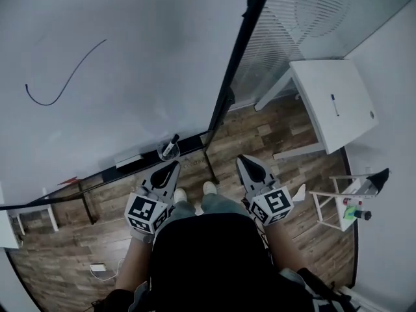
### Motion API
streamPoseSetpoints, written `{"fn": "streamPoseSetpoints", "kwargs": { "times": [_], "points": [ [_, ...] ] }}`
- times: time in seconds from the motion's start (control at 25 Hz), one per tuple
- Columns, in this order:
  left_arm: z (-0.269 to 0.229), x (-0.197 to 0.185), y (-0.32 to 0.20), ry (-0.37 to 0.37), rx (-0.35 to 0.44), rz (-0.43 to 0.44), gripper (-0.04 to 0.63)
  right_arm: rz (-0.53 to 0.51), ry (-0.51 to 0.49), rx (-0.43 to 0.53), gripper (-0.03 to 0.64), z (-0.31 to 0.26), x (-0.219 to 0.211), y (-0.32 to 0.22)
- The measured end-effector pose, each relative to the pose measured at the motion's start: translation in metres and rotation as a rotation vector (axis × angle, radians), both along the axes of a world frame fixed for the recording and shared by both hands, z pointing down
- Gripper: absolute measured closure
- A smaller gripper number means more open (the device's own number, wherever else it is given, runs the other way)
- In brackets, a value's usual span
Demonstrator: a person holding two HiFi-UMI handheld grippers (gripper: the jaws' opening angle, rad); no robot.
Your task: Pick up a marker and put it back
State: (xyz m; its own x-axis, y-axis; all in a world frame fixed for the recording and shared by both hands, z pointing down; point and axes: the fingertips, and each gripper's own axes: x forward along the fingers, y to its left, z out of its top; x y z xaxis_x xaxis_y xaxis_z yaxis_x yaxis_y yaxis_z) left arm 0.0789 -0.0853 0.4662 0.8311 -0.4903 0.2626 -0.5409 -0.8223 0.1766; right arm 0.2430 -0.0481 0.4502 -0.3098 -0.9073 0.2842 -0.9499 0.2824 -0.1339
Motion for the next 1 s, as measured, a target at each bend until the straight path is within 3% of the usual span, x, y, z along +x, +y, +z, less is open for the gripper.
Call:
{"fn": "streamPoseSetpoints", "kwargs": {
  "times": [0.2,0.72,1.0],
  "points": [
    [0.0,0.018,-0.001,-0.002,0.014,0.061,0.577,0.042,0.0,-0.001,0.586,0.0,0.011,0.008],
    [0.003,0.03,-0.013,-0.007,-0.001,0.086,0.577,0.059,0.007,-0.017,0.588,0.003,0.016,0.0],
    [0.006,0.021,-0.025,-0.014,-0.01,0.053,0.577,0.035,0.002,-0.015,0.588,0.001,0.012,-0.019]
  ]
}}
